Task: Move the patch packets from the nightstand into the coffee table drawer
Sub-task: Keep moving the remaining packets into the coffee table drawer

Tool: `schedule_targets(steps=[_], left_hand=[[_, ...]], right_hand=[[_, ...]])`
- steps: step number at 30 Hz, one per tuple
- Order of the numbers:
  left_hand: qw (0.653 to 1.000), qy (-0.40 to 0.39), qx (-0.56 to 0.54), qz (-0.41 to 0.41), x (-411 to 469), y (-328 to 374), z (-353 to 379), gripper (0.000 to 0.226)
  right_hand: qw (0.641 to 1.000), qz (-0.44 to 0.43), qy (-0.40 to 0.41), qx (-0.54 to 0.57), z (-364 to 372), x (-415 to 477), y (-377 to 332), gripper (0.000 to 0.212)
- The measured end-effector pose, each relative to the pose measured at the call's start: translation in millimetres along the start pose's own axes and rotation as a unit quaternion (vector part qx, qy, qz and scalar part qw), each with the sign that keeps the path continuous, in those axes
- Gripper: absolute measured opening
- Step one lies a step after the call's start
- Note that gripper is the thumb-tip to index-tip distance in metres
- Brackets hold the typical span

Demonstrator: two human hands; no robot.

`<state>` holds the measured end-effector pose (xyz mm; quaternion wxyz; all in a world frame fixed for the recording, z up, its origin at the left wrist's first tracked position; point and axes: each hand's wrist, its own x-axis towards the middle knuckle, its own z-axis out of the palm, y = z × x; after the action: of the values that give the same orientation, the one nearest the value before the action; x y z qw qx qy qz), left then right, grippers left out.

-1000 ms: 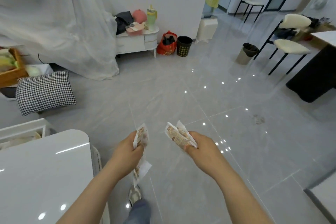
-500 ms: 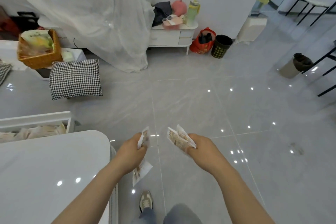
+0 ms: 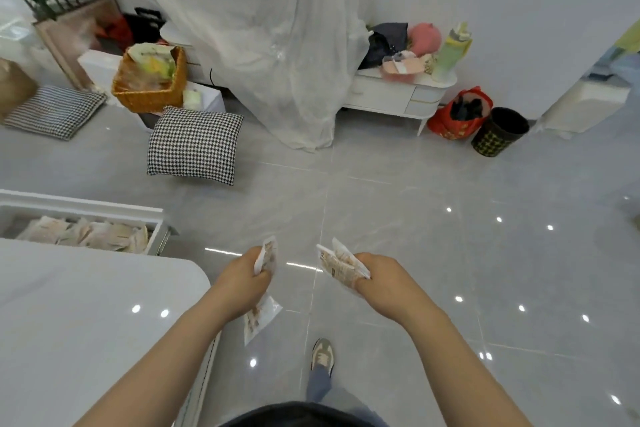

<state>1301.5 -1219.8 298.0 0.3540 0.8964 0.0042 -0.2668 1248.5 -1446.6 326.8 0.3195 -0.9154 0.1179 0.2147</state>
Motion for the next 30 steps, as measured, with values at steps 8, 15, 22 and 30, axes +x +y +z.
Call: schedule_targets(steps=[8, 15, 22, 30], left_hand=[[0.994, 0.056, -0.06, -0.066, 44.0, 18.8, -3.6, 0.026], [0.984, 0.092, -0.096, -0.116, 83.2, 15.2, -24.9, 0.037], [0.967, 0.113, -0.15, -0.17, 138.9, -6.8, -74.3, 0.032], [0.961, 0.126, -0.148, -0.196, 196.4, -22.8, -141.8, 0.027]], right_hand=[[0.995, -0.055, -0.068, -0.053, -46.9, 79.5, -10.8, 0.023], [0.982, -0.099, -0.119, -0.11, -51.5, 156.8, -43.8, 0.018], [0.964, -0.138, -0.174, -0.148, -39.6, 238.6, -109.3, 0.019], [0.942, -0.187, -0.202, -0.192, -33.5, 320.1, -187.8, 0.021]])
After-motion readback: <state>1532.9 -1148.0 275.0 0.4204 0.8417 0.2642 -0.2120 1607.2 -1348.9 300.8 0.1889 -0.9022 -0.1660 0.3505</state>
